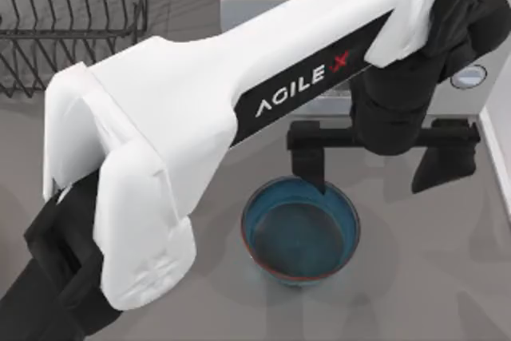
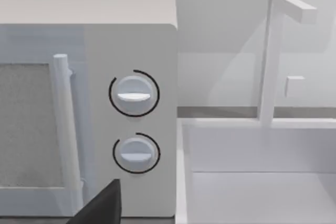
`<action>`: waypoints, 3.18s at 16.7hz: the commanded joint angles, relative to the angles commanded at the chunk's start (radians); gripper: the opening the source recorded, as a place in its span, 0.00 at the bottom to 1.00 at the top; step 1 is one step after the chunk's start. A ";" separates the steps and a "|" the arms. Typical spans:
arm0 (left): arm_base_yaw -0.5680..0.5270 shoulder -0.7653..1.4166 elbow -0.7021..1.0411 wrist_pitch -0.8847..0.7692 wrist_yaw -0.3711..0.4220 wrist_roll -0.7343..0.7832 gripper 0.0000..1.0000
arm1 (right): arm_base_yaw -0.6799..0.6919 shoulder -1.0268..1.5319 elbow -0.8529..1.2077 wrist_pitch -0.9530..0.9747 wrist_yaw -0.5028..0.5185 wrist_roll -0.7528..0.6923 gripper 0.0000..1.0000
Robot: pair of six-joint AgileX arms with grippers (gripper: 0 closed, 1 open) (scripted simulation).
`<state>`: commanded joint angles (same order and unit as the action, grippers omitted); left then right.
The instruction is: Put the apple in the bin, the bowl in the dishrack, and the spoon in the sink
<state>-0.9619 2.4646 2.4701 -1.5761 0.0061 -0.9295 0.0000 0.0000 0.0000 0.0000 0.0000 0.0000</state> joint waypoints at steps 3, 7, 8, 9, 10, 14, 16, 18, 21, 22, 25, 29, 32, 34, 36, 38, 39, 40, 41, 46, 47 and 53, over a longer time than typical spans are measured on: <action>0.003 -0.003 -0.017 0.016 0.000 0.003 1.00 | 0.000 0.000 0.000 0.000 0.000 0.000 1.00; 0.004 -0.012 -0.154 0.142 0.000 0.004 1.00 | 0.000 0.000 0.000 0.000 0.000 0.000 1.00; 0.004 -0.014 -0.199 0.184 0.000 0.004 1.00 | 0.000 0.000 0.000 0.000 0.000 0.000 1.00; 0.004 -0.017 -0.245 0.228 0.000 0.004 1.00 | 0.000 0.000 0.000 0.000 0.000 0.000 1.00; 0.004 -0.019 -0.290 0.271 0.000 0.004 1.00 | 0.000 0.000 0.000 0.000 0.000 0.000 1.00; 0.002 -0.022 -0.427 0.405 0.000 0.002 1.00 | 0.000 0.000 0.000 0.000 0.000 0.000 1.00; 0.002 -0.023 -0.439 0.416 0.000 0.002 1.00 | 0.000 0.000 0.000 0.000 0.000 0.000 1.00; 0.002 -0.023 -0.439 0.416 0.000 0.002 1.00 | 0.000 0.000 0.000 0.000 0.000 0.000 1.00; 0.002 -0.023 -0.439 0.416 0.000 0.002 0.85 | 0.000 0.000 0.000 0.000 0.000 0.000 1.00; 0.002 -0.023 -0.439 0.416 0.000 0.002 0.77 | 0.000 0.000 0.000 0.000 0.000 0.000 1.00; 0.002 -0.023 -0.439 0.416 0.000 0.002 0.55 | 0.000 0.000 0.000 0.000 0.000 0.000 1.00; 0.002 -0.023 -0.439 0.416 0.000 0.002 0.25 | 0.000 0.000 0.000 0.000 0.000 0.000 1.00; 0.002 -0.023 -0.439 0.416 0.000 0.002 0.02 | 0.000 0.000 0.000 0.000 0.000 0.000 1.00; 0.002 -0.023 -0.439 0.416 0.000 0.002 0.00 | 0.000 0.000 0.000 0.000 0.000 0.000 1.00; 0.002 -0.023 -0.439 0.416 0.000 0.002 0.00 | 0.000 0.000 0.000 0.000 0.000 0.000 1.00; 0.002 -0.023 -0.439 0.416 0.000 0.002 0.00 | 0.000 0.000 0.000 0.000 0.000 0.000 1.00; 0.002 -0.023 -0.439 0.416 0.000 0.002 0.00 | 0.000 0.000 0.000 0.000 0.000 0.000 1.00; 0.002 -0.023 -0.439 0.416 0.000 0.002 0.00 | 0.000 0.000 0.000 0.000 0.000 0.000 1.00; 0.004 -0.027 -0.441 0.417 0.000 0.003 0.00 | 0.000 0.000 0.000 0.000 0.000 0.000 1.00; 0.002 -0.018 -0.321 0.306 0.000 -0.002 0.00 | 0.000 0.000 0.000 0.000 0.000 0.000 1.00; 0.002 -0.016 -0.269 0.262 0.000 -0.002 0.00 | 0.000 0.000 0.000 0.000 0.000 0.000 1.00; 0.001 -0.003 -0.013 0.013 0.000 0.000 0.00 | 0.000 0.000 0.000 0.000 0.000 0.000 1.00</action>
<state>-0.9610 2.4618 2.4572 -1.5635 0.0060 -0.9294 0.0000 0.0000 0.0000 0.0000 0.0000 0.0000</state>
